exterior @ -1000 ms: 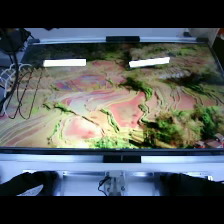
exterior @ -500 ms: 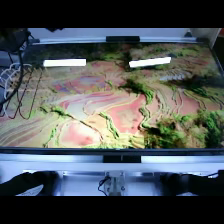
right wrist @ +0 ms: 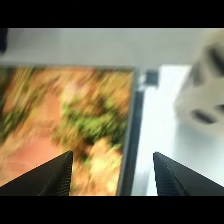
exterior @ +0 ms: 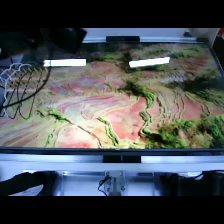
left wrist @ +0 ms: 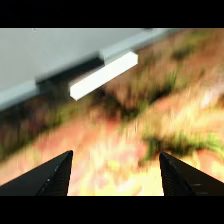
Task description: Fold the shirts.
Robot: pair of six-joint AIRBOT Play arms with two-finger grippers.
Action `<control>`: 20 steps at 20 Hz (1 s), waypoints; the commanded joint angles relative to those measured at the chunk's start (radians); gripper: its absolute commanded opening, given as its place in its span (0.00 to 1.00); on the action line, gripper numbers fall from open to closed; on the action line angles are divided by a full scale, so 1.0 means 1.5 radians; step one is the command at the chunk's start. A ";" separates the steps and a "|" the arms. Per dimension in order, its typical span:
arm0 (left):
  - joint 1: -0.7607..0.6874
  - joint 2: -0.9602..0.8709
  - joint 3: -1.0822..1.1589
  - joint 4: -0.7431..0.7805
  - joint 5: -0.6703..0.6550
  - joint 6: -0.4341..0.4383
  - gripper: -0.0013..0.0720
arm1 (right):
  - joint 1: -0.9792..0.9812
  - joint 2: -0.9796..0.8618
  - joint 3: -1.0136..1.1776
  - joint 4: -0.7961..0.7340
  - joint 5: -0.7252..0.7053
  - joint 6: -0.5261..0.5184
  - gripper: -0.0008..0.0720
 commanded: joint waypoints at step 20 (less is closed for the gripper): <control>0.088 -0.048 -0.214 0.114 -0.350 -0.239 0.87 | 1.175 -0.198 -0.265 -0.317 -0.007 0.011 0.86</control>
